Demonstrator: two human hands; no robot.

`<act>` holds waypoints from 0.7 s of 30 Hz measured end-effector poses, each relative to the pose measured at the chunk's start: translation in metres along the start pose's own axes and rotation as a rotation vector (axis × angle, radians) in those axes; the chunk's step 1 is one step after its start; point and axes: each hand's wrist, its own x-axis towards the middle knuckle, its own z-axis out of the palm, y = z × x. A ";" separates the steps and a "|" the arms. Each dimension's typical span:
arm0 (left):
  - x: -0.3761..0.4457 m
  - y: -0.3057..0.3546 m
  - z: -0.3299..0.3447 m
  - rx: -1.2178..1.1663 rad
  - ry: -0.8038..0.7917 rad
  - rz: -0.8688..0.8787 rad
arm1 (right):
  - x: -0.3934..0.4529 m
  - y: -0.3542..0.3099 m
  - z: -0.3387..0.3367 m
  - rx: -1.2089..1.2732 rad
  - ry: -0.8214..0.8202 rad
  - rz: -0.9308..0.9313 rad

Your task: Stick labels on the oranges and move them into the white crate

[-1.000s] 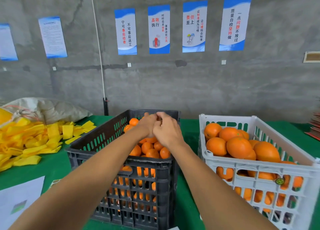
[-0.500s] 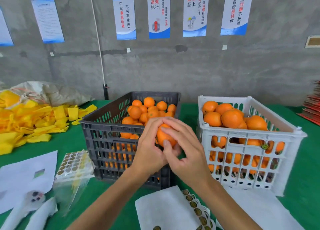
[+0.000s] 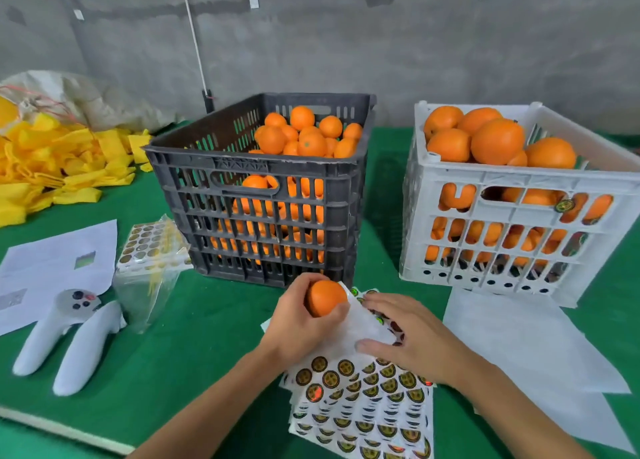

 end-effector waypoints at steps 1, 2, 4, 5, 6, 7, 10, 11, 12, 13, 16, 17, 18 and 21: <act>-0.002 -0.001 -0.001 0.041 -0.016 0.028 | 0.003 0.004 -0.002 -0.070 0.073 0.005; -0.003 -0.001 -0.003 0.082 -0.047 0.059 | 0.006 0.006 -0.004 -0.142 0.145 0.006; -0.003 -0.001 -0.005 0.126 -0.124 0.122 | 0.009 0.008 -0.005 -0.237 0.244 0.017; -0.003 0.000 -0.004 0.150 -0.157 0.149 | 0.009 0.008 -0.005 -0.262 0.274 0.023; -0.004 0.002 -0.004 0.192 -0.168 0.177 | 0.010 0.005 -0.005 -0.271 0.306 0.006; -0.004 0.005 -0.002 0.242 -0.170 0.196 | 0.009 0.003 -0.005 -0.260 0.330 -0.019; -0.004 0.009 0.006 0.326 -0.099 0.186 | -0.002 0.002 -0.007 -0.069 0.276 -0.097; -0.004 0.010 0.008 0.334 -0.062 0.173 | -0.007 0.003 -0.007 0.013 0.214 -0.092; -0.005 0.010 0.010 0.339 -0.032 0.162 | -0.011 0.004 -0.004 0.076 0.149 -0.081; -0.006 0.010 0.011 0.339 -0.006 0.153 | -0.014 0.004 -0.001 0.107 0.094 -0.066; -0.009 0.008 0.013 0.316 0.033 0.146 | -0.016 0.004 0.010 0.163 0.041 0.013; -0.010 0.007 0.013 0.305 0.034 0.147 | -0.014 0.002 0.011 0.201 0.052 0.050; -0.010 0.006 0.013 0.292 0.034 0.146 | -0.013 0.002 0.012 0.232 0.065 0.081; -0.009 0.004 0.012 0.269 0.031 0.146 | -0.009 0.000 0.013 0.254 0.080 0.113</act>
